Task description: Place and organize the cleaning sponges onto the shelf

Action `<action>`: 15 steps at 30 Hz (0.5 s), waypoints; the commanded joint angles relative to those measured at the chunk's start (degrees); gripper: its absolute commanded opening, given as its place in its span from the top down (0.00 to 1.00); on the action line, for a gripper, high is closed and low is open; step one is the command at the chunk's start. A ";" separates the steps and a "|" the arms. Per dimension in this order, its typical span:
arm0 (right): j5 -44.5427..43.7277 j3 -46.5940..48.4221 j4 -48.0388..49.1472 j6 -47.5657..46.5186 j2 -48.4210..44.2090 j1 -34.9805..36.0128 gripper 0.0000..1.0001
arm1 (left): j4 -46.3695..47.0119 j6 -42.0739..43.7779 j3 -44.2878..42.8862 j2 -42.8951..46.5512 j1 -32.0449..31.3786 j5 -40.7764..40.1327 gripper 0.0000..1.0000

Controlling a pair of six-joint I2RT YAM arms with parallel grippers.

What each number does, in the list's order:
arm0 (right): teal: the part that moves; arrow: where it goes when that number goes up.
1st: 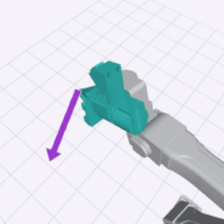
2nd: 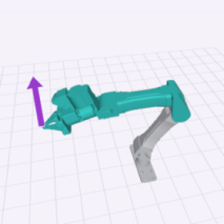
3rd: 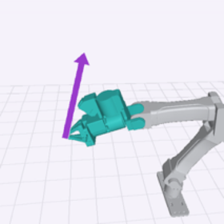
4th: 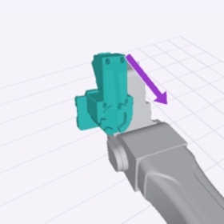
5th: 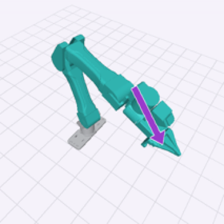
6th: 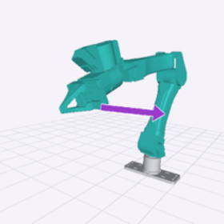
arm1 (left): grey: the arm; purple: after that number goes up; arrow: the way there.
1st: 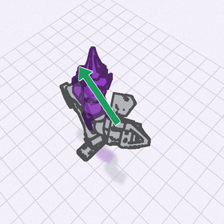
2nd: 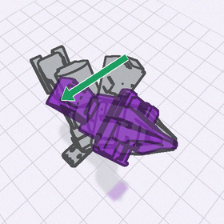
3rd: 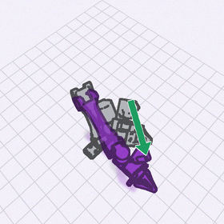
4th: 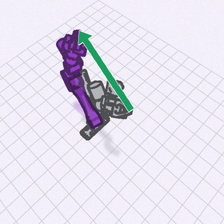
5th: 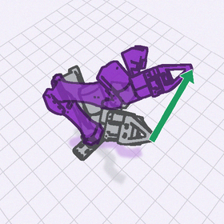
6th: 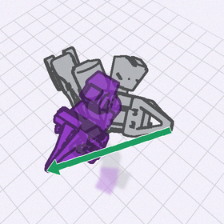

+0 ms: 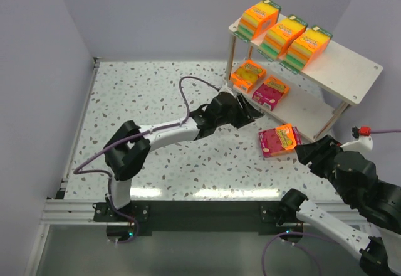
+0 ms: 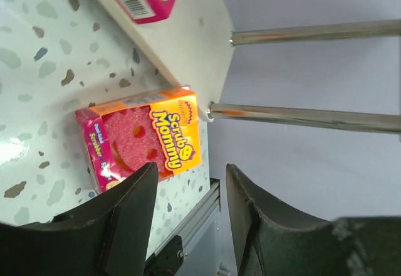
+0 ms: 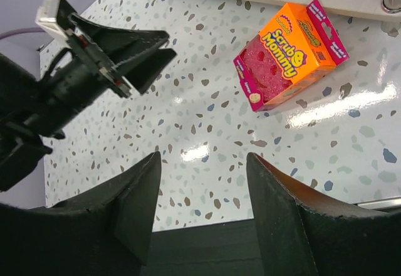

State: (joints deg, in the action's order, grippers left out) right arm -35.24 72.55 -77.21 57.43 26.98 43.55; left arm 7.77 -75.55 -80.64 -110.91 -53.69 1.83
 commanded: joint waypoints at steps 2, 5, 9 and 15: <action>-1.06 -1.10 -11.03 0.93 -0.18 0.13 0.39 | -6.08 6.47 -0.82 -1.66 0.60 2.56 0.47; -1.05 -0.66 -10.77 0.67 0.26 0.13 0.39 | -7.68 7.34 -2.50 -6.23 0.08 3.97 0.47; -1.49 0.13 -11.38 0.67 0.53 0.22 0.39 | -9.44 7.61 -3.12 -7.65 -0.18 3.80 0.46; -0.79 -0.92 -10.68 1.11 0.26 0.13 0.39 | -9.53 7.09 -6.37 -11.51 -0.62 3.97 0.43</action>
State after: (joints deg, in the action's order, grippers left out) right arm -35.05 71.64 -77.23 57.43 26.92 43.55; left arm -2.55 -69.41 -83.07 -121.43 -54.04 4.69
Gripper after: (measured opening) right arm 0.608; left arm 0.569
